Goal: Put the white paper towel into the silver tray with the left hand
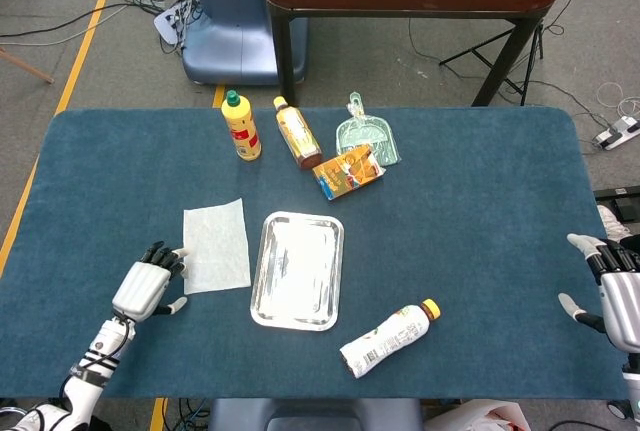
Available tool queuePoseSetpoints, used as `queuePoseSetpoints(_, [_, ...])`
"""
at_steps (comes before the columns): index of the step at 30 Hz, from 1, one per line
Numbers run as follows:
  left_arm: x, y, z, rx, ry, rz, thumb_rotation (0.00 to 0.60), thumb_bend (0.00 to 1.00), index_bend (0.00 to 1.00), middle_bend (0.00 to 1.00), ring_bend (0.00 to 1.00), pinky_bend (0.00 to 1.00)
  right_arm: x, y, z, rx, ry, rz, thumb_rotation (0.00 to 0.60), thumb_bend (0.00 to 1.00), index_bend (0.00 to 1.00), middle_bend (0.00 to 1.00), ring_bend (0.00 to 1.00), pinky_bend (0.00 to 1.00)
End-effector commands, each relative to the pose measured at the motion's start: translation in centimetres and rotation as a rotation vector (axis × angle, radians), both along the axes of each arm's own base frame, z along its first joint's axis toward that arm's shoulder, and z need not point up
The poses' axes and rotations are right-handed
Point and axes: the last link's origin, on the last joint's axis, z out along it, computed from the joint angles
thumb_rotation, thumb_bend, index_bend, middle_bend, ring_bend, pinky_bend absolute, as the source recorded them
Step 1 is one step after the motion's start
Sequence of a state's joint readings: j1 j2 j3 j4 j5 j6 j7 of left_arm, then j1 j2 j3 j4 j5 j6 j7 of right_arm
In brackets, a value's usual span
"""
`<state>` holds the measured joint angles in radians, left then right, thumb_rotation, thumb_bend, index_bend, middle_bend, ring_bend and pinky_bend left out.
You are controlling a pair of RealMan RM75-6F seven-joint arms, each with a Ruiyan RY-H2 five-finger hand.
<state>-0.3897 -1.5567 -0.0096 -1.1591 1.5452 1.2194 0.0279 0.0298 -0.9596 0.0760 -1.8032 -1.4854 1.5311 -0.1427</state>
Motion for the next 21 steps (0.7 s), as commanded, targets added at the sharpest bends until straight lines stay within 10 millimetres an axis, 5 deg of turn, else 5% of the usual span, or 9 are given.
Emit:
queuePoseSetpoints(1, [-0.1,0.2,-0.7,-0.004,-0.01,0.004,0.6,0.18,0.45,0.22,0.18,0.07,0.0,0.0,0.0,0.001,0.0,-0.001,0.6,0.18,0.2,0.23,0.18,0.28])
queuePoseSetpoints(21, [-0.1,1.1,-2.2,-0.009,-0.022,0.025,0.6,0.18,0.45,0.22,0.18,0.07,-0.4,0.4,0.2,-0.009,-0.002,-0.017,0.6,0.18,0.2,0.23,0.18,0.28])
